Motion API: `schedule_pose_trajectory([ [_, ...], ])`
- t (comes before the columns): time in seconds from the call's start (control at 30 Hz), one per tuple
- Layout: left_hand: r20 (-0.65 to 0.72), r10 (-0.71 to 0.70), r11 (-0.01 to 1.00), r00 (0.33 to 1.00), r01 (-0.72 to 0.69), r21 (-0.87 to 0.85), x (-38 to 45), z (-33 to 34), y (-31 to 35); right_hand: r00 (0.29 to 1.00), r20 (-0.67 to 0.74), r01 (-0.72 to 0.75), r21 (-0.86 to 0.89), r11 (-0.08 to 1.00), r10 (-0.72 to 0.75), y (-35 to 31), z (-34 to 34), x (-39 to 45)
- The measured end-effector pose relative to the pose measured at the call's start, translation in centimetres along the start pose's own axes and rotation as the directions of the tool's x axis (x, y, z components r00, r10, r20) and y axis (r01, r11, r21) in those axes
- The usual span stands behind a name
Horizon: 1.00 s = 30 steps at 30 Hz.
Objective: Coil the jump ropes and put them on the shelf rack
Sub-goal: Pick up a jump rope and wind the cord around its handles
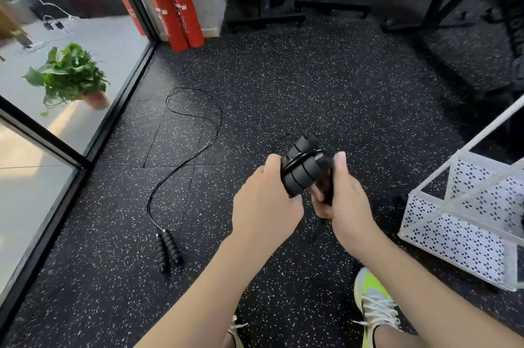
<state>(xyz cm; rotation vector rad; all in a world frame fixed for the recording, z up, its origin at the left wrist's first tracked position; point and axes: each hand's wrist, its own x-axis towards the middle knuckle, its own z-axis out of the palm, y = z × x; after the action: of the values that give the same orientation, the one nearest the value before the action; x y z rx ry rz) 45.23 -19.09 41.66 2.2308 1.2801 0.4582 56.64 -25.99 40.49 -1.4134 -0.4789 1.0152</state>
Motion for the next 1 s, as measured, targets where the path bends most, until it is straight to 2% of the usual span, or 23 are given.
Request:
schedule_pose_trajectory([
  [0.07,-0.011,-0.048,0.997,0.999,0.047,-0.054,0.4,-0.4,-0.1,0.997,-0.006,0.069,-0.133,0.989,-0.071,1.0,0.6,-0.5],
  [0.17,0.005,-0.076,0.993,0.997,0.076,-0.085,0.5,-0.5,-0.2,0.997,0.036,0.078,-0.335,0.939,-0.070,2.1,1.3,-0.7],
  [0.23,-0.013,-0.064,0.998,0.998,0.063,-0.007,0.8,-0.5,-0.4,0.992,0.064,0.129,-0.556,0.821,-0.112,1.9,1.4,-1.0],
  [0.3,-0.041,-0.048,0.992,0.998,0.053,0.115,1.2,-0.4,-1.0,0.981,0.154,0.190,-0.695,0.694,-0.114,1.2,1.5,-1.7],
  [0.37,-0.046,-0.047,0.977,0.998,0.055,0.207,1.8,-0.1,-1.9,0.968,0.245,0.230,-0.786,0.574,-0.053,0.3,1.5,-2.4],
  [0.43,-0.023,-0.032,0.947,0.999,0.038,0.320,2.0,0.5,-3.1,0.948,0.316,0.298,-0.868,0.398,-0.022,-0.6,1.1,-2.8],
  [0.5,0.015,0.039,0.874,0.999,-0.042,0.485,2.2,1.0,-4.0,0.936,0.347,0.346,-0.882,0.319,-0.057,-1.8,0.5,-2.4],
  [0.63,0.115,0.218,0.743,0.969,-0.241,0.625,2.0,1.8,-5.4,0.917,0.362,0.399,-0.834,0.381,-0.167,-3.3,-1.5,-0.3],
  [0.77,0.140,0.464,0.663,0.875,-0.448,0.600,2.0,1.6,-6.1,0.894,0.390,0.443,-0.700,0.560,-0.220,-3.9,-3.6,1.8],
  [0.9,0.150,0.626,0.593,0.766,-0.592,0.547,2.0,0.2,-5.4,0.894,0.407,0.413,-0.585,0.698,-0.188,-4.0,-5.2,3.1],
  [1.0,0.118,0.659,0.586,0.743,-0.606,0.538,1.7,-0.8,-4.7,0.893,0.428,0.353,-0.478,0.805,-0.138,-3.4,-5.7,3.6],
])
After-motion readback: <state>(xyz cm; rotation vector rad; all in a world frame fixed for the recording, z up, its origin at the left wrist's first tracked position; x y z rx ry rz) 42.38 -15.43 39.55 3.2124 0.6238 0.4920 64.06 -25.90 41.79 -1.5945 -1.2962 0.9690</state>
